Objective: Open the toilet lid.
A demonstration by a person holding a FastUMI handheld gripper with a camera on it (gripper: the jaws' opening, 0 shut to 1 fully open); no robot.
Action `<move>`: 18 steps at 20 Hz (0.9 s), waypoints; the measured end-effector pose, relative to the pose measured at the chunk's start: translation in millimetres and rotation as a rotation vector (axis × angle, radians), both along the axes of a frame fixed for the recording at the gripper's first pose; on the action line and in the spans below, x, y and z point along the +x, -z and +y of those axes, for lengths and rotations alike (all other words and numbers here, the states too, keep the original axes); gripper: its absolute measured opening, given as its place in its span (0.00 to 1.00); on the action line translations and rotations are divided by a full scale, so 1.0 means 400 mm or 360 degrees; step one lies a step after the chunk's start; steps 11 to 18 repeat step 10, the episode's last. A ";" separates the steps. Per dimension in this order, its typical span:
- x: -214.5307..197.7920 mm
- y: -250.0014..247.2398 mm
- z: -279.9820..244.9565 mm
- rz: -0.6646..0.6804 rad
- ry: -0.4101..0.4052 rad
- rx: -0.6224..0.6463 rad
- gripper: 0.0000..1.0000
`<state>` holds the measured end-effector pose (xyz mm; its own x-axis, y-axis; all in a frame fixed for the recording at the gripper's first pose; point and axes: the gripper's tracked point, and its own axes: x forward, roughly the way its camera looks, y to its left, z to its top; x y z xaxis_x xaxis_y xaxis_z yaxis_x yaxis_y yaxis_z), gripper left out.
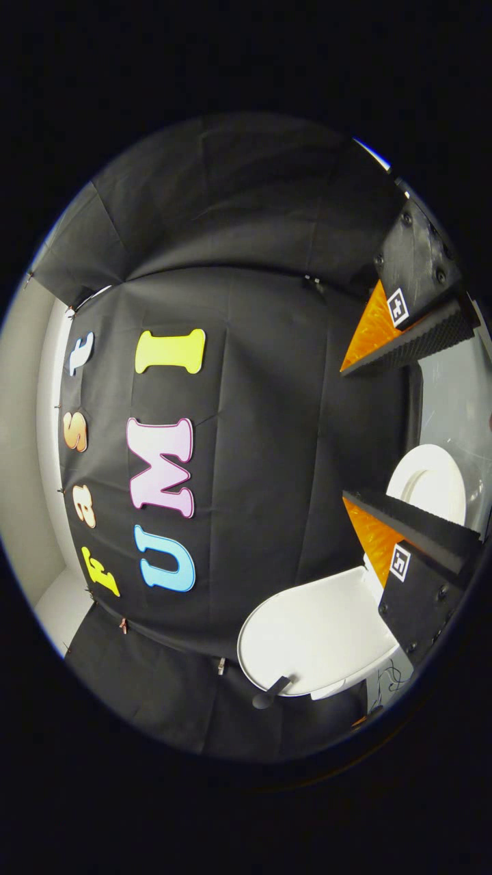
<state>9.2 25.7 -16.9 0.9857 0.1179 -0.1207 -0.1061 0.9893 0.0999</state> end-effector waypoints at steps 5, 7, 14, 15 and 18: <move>0.002 -0.002 0.018 0.0001 -0.0023 -0.0027 0.99; 0.002 -0.001 0.019 0.0007 -0.0027 -0.0029 0.99; 0.003 -0.006 0.013 -0.0005 -0.0020 -0.0023 0.99; 0.003 -0.006 0.013 -0.0005 -0.0020 -0.0023 0.99; 0.003 -0.006 0.013 -0.0005 -0.0020 -0.0023 0.99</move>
